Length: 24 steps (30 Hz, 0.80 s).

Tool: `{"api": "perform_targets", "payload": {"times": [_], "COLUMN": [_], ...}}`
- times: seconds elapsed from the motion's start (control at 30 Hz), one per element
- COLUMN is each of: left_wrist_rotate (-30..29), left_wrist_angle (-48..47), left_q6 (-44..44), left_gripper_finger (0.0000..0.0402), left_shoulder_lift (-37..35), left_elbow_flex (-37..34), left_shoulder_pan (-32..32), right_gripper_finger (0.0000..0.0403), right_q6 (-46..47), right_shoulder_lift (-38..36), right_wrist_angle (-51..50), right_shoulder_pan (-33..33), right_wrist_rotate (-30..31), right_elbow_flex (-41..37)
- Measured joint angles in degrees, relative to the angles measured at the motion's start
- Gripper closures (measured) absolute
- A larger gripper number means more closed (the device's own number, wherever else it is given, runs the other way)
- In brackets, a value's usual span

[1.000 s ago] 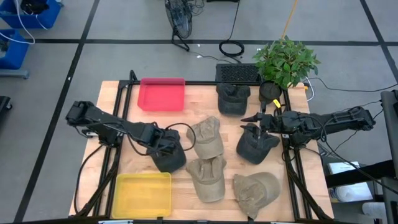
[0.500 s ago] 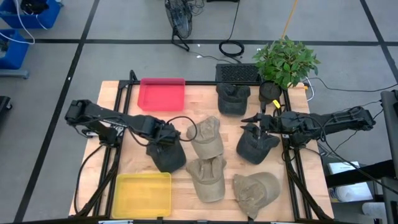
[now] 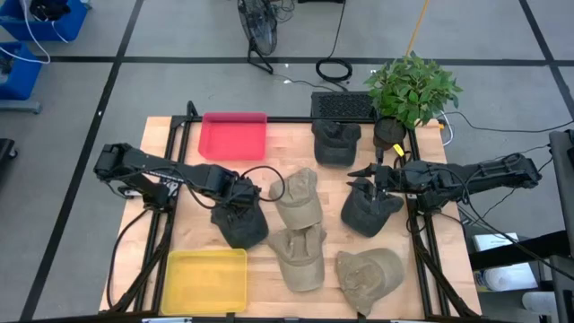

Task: Pick & Place hat
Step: Put the bottom left black cap into the red bin

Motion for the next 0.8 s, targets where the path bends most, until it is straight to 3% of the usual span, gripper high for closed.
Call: {"api": "perform_targets", "payload": {"times": [0.53,0.8], "left_wrist_rotate": [4.98,5.68], "left_wrist_angle": [8.00,8.82], "left_q6": [2.19,2.22], "left_gripper_finger": [0.0117,0.0176], "left_shoulder_lift": [0.04,0.04], "left_elbow_flex": [-8.39,-9.09], "left_shoulder_pan": [3.35,3.25], "right_gripper_finger": [0.0307,0.0307], "right_q6": [-0.02,-0.02], "right_shoulder_lift": [0.01,0.00], "right_wrist_angle": [0.00,0.00], "right_shoulder_pan": [0.00,0.00], "right_wrist_rotate": [0.00,0.00], "right_elbow_flex": [0.00,0.00]}}
